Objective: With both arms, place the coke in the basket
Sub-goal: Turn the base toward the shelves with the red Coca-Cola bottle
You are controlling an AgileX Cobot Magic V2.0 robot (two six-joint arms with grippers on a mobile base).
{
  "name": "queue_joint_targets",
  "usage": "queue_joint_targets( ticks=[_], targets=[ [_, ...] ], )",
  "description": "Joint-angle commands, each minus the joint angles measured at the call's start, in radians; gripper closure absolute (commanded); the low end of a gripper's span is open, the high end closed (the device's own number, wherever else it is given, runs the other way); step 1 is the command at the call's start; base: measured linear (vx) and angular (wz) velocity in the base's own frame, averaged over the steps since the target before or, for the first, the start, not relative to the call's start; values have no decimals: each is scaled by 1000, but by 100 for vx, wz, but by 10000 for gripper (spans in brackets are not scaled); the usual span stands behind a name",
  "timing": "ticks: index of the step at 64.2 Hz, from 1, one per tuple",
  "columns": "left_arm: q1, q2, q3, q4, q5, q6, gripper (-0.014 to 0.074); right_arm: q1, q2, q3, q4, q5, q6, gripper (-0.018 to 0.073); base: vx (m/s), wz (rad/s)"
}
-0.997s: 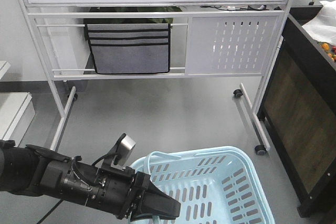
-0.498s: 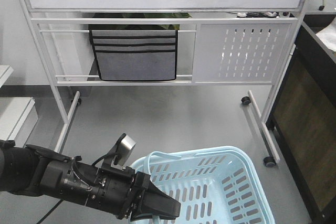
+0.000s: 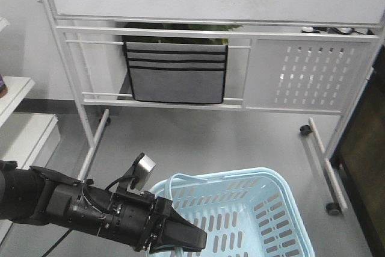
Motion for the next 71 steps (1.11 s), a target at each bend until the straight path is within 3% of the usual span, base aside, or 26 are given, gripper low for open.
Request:
queue_joint_targets(
  ticks=[1,71],
  targets=[
    [1,-46,-12,-81,93,12,603,-2,-15,15,-10,-70,-4,568,15,27],
    [1,-46,-12,-81,93,12,603,-2,-15,15,-10,-70,-4,568,11,29]
  ],
)
